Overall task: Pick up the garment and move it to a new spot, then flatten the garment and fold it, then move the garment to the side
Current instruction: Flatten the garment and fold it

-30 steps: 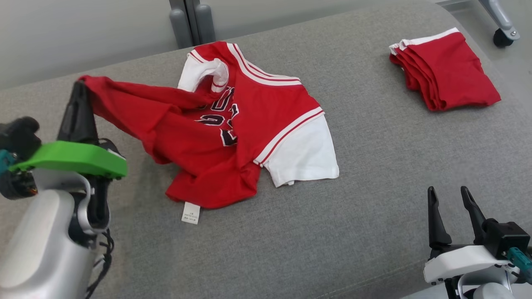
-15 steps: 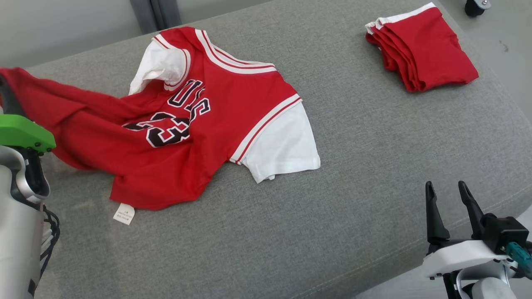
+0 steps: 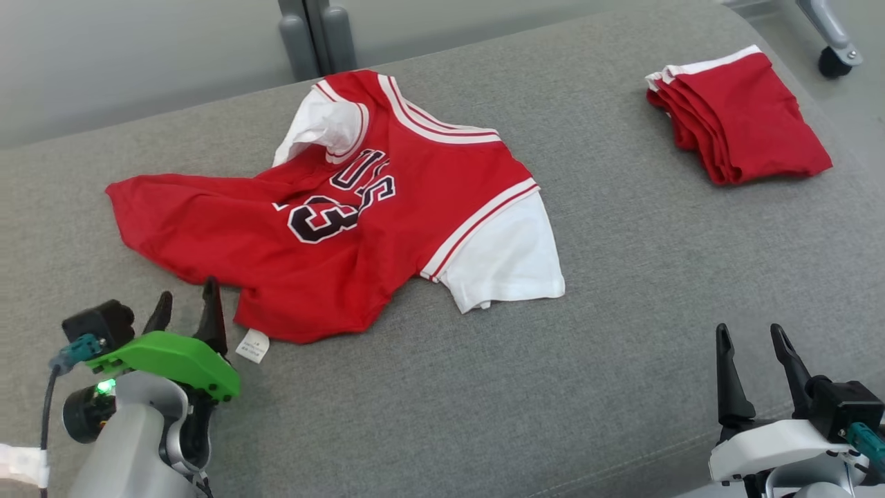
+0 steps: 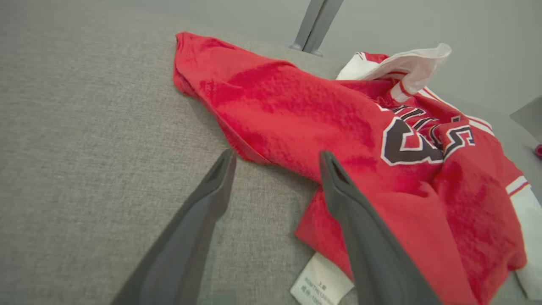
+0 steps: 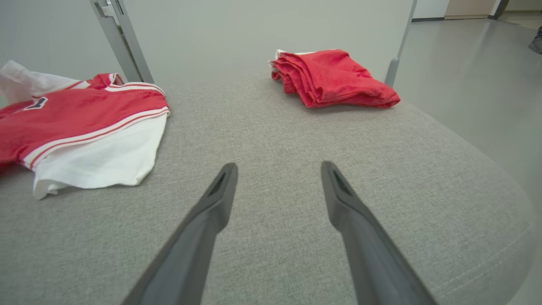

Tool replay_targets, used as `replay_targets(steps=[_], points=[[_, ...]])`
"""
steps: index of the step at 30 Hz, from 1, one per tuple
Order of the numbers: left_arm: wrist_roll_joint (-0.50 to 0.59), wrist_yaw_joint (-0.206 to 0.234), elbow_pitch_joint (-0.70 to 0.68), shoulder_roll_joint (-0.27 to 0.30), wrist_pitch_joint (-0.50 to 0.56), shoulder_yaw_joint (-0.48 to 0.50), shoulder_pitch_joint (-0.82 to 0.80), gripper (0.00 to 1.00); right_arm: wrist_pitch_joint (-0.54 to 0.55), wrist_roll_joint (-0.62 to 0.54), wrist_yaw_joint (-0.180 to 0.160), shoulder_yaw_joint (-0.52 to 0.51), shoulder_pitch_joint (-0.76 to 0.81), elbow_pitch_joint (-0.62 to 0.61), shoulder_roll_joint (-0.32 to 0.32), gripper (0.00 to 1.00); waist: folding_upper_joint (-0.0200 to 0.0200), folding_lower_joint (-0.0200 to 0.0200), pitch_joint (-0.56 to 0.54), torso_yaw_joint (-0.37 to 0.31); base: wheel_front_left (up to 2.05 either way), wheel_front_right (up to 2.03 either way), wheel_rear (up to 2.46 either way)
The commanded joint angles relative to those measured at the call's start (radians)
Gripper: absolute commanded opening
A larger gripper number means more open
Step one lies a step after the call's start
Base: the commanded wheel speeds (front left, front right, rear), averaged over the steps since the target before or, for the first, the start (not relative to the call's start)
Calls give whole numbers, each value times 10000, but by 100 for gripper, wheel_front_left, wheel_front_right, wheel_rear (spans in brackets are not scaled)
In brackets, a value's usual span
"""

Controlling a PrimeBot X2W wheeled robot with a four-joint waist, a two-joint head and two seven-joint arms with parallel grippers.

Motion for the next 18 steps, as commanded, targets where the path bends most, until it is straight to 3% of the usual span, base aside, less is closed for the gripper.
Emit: replay_targets(steps=[1,13,14,15,16,17,18], points=[[138,-102,-16,27,221,-157,107,100,-6,-71,-15,-6,-119,-41,-17,100,-1,0,-55,290,0,0,0],[366,-413,930,-298,1272,-1051,-416,100,-6,-61,-15,99,-301,-32,-13,100,-1,0,368,-33,0,0,0],[369,-430,1075,-307,1341,-1120,-419,96,-6,-28,-15,82,-281,-30,-14,100,-1,0,384,-81,0,0,0],[366,-469,1195,-319,1400,-1173,-412,75,-6,-8,-15,67,-258,-23,-14,100,-1,0,384,-117,0,0,0],[412,-526,1293,-319,1445,-1244,-416,17,-6,21,-15,42,-226,-23,-16,100,-1,0,382,-153,0,0,0],[386,-561,1335,-320,1388,-1259,-405,0,-6,33,-15,35,-203,-27,-14,100,-1,0,375,-173,0,0,0],[333,-623,1368,-352,1324,-1266,-355,0,-6,52,-15,15,-182,-21,-13,100,-1,0,348,-187,0,0,0]])
